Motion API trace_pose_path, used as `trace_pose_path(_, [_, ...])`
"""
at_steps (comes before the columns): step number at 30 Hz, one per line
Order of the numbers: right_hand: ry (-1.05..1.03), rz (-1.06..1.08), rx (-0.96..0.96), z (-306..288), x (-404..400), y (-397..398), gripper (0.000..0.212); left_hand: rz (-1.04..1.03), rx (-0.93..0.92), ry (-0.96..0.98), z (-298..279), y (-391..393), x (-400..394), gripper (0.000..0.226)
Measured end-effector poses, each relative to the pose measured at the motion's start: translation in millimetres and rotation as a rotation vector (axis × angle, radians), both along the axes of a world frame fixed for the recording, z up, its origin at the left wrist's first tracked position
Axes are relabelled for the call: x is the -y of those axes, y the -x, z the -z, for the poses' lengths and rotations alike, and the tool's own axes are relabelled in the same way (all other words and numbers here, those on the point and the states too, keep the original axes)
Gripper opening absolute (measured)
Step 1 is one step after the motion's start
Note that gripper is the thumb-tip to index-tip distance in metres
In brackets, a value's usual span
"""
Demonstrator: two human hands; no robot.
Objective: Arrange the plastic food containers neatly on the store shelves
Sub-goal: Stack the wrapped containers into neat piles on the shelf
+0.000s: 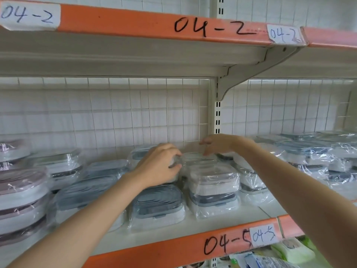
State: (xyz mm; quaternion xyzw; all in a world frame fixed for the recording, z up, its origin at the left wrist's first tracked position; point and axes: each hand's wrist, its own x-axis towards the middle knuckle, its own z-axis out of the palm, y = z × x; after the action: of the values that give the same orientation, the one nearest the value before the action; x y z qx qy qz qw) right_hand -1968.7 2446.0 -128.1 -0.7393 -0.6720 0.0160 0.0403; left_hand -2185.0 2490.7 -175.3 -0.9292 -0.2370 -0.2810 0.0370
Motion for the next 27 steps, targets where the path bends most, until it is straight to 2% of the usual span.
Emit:
trace_pose_path(5, [0.148,0.070,0.047,24,-37,-10,0.067,-0.287,-0.123,-0.056,-1,22,-18,0.060])
trace_pose_path(9, [0.173,0.058,0.022,23,-43,-12,0.065,-0.263,-0.158,0.068,2,32,-27,0.065])
trace_pose_path(11, [0.074,0.044,0.126,16,-41,-9,0.074,-0.244,-0.146,0.080,1,34,-29,0.064])
trace_pose_path(13, [-0.109,0.029,0.308,5,-38,-5,0.090,-0.234,-0.138,0.100,-1,35,-31,0.062])
trace_pose_path(14, [-0.208,0.034,0.336,-2,-35,-3,0.095,-0.230,-0.138,0.111,-2,36,-32,0.062])
trace_pose_path(18, [-0.469,0.097,0.212,-18,-31,14,0.095,-0.241,-0.145,0.143,-3,45,-30,0.064])
trace_pose_path(22, [-0.618,0.198,0.084,-23,-41,43,0.091,-0.355,-0.182,0.048,-15,91,-33,0.057])
trace_pose_path(24, [-0.605,0.196,-0.045,-26,-52,64,0.090,-0.425,-0.163,0.065,-26,126,-37,0.049])
trace_pose_path(27, [-0.503,0.059,-0.364,-27,-77,108,0.086,-0.584,-0.140,0.091,-37,183,-42,0.038])
